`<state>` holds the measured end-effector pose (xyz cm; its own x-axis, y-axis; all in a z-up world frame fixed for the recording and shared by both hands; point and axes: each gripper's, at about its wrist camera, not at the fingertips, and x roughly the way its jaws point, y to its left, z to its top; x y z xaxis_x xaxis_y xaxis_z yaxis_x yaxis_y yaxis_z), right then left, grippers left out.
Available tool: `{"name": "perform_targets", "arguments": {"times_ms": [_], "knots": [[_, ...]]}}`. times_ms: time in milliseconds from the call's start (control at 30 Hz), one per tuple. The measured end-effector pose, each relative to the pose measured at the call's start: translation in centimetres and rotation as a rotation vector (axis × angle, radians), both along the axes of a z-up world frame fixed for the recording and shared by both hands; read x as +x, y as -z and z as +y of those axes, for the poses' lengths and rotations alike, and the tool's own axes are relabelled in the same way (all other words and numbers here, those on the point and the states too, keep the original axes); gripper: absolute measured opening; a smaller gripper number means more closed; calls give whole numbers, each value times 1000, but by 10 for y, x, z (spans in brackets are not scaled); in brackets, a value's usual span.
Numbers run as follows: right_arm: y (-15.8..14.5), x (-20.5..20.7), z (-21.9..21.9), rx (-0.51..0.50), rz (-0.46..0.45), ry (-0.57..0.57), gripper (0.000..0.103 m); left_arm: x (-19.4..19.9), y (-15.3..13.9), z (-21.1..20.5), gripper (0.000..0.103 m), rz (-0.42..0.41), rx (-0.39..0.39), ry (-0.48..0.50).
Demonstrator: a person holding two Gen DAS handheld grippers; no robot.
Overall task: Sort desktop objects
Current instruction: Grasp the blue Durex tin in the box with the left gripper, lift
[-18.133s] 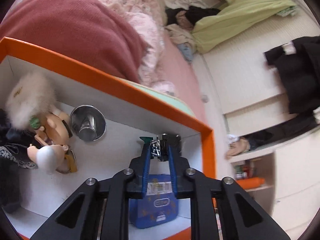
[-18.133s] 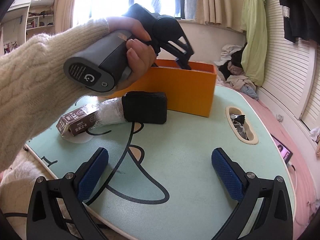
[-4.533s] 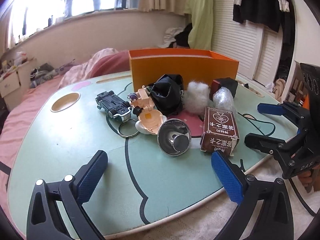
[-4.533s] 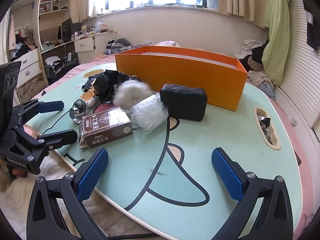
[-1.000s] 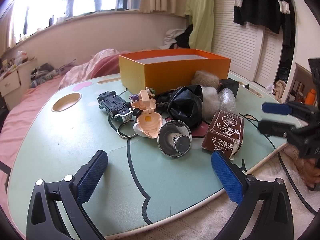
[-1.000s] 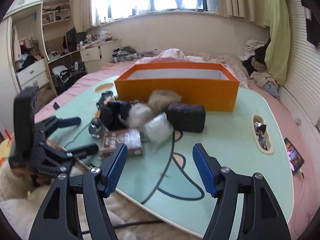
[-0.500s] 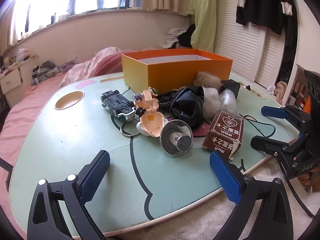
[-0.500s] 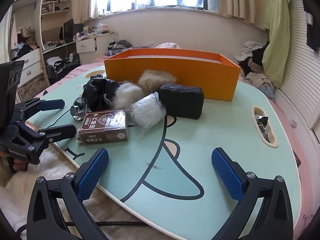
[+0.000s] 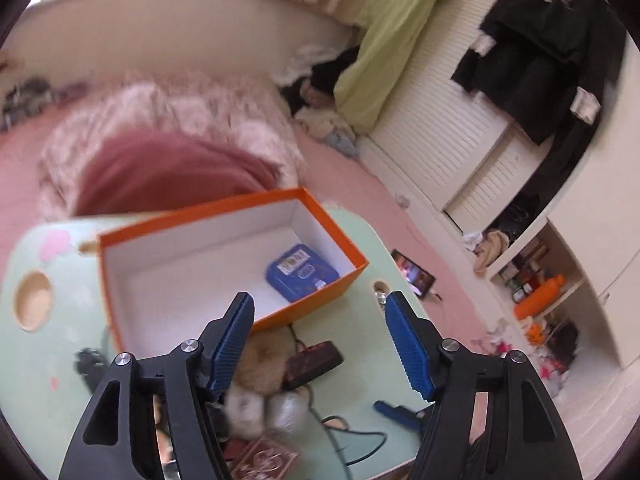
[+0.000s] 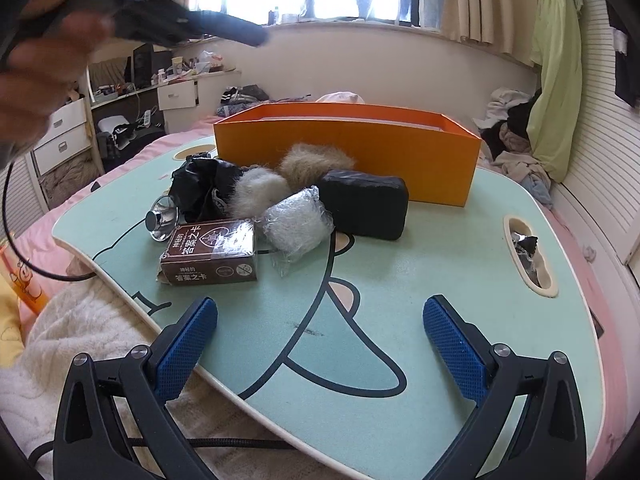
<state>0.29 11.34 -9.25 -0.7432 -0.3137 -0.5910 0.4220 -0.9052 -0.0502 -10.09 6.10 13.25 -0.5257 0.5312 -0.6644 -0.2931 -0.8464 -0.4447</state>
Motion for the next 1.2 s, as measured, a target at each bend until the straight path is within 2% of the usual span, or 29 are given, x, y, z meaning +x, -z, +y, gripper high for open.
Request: {"name": "perform_targets", "arguments": {"times_ms": [33, 100, 133, 200, 267, 333, 400, 433, 533, 567, 600, 633, 700, 767, 833, 900, 933, 967, 1000, 1033, 1100, 1200], "knots": [[1, -2, -1, -1, 1, 0, 102, -24, 10, 8, 68, -102, 33, -4], [-1, 6, -1, -3, 4, 1, 102, -60, 29, 30, 68, -234, 40, -11], [-1, 22, 2, -5, 6, 1, 102, -74, 37, 41, 68, -268, 12, -21], [-2, 27, 10, -9, 8, 2, 102, -95, 54, 61, 68, -333, -57, -49], [-4, 31, 17, -15, 11, 2, 102, -107, 70, 76, 68, -396, -96, -34], [-7, 30, 23, -21, 8, 2, 102, -108, 74, 84, 68, -359, -140, -40], [-8, 31, 25, -27, 8, 1, 102, -101, 76, 93, 67, -307, -243, -36], [-8, 32, 25, -28, 9, 0, 102, -100, 80, 94, 62, -311, -259, -21], [-10, 32, 26, -27, 6, 3, 102, -102, 86, 81, 61, -347, -158, 4], [-10, 33, 25, -26, 7, 3, 102, -101, 87, 77, 55, -341, -153, 2], [-10, 34, 24, -25, 7, 2, 102, -101, 88, 74, 43, -335, -211, -19], [-11, 35, 24, -24, 8, 3, 102, -100, 86, 67, 39, -308, -212, -29], [-11, 37, 25, -26, 8, 2, 102, -101, 84, 52, 24, -302, -199, -47], [-11, 37, 25, -25, 8, 2, 102, -102, 83, 41, 1, -302, -227, -61], [-12, 38, 25, -23, 9, 2, 102, -104, 82, 30, 1, -293, -261, -77], [-12, 38, 25, -23, 9, 1, 102, -105, 78, 17, 1, -290, -229, -110], [-13, 39, 26, -23, 9, 1, 102, -104, 73, 12, 10, -285, -183, -130], [-13, 39, 25, -22, 9, 2, 102, -101, 69, 11, 33, -289, -139, -129], [-13, 38, 25, -21, 8, 2, 102, -99, 64, 18, 47, -301, -103, -106], [-13, 39, 26, -20, 8, 2, 102, -97, 59, 29, 66, -314, -82, -68], [-14, 36, 27, -20, 7, 2, 102, -91, 51, 53, 67, -299, -101, 1], [-14, 36, 27, -21, 8, 1, 102, -93, 59, 92, 67, -310, -234, 44]]}}
